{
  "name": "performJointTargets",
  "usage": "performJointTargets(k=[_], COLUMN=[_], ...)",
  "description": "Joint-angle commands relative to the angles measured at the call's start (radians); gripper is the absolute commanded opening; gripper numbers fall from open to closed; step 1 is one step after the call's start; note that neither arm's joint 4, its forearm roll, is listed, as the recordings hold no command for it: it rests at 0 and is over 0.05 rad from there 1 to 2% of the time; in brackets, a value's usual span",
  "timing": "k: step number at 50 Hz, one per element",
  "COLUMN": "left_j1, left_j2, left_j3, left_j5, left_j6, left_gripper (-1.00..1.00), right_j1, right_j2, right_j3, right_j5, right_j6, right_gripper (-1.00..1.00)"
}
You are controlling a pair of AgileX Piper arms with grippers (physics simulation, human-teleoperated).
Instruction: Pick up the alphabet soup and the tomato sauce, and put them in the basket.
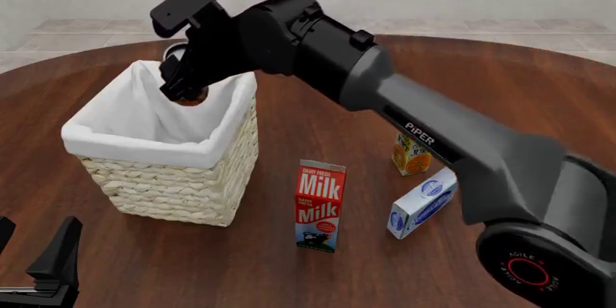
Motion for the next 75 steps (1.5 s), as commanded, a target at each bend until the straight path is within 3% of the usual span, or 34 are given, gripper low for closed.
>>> performJointTargets(k=[1,22,55,59,61,75], left_j1=[0.000,0.000,0.000,0.000,0.000,0.000], left_j2=[0.000,0.000,0.000,0.000,0.000,0.000], left_j3=[0.000,0.000,0.000,0.000,0.000,0.000], left_j5=[0.000,0.000,0.000,0.000,0.000,0.000], left_j6=[0.000,0.000,0.000,0.000,0.000,0.000], left_gripper=[1.00,1.00,1.00,1.00,1.00,1.00], right_j1=[-0.001,-0.017,-0.021,-0.032,-0.046,-0.064], right_j2=[0.032,0.126,0.115,0.122,0.131,0.143], right_j3=[-0.054,-0.142,-0.056,-0.066,-0.070,-0.085], right_j5=[0.023,0.076,0.035,0.036,0.036,0.029], right_j6=[0.020,0.027,0.033,0.024,-0.013,-0.030], right_gripper=[-1.00,-1.00,-1.00,-1.00,-1.00,-1.00])
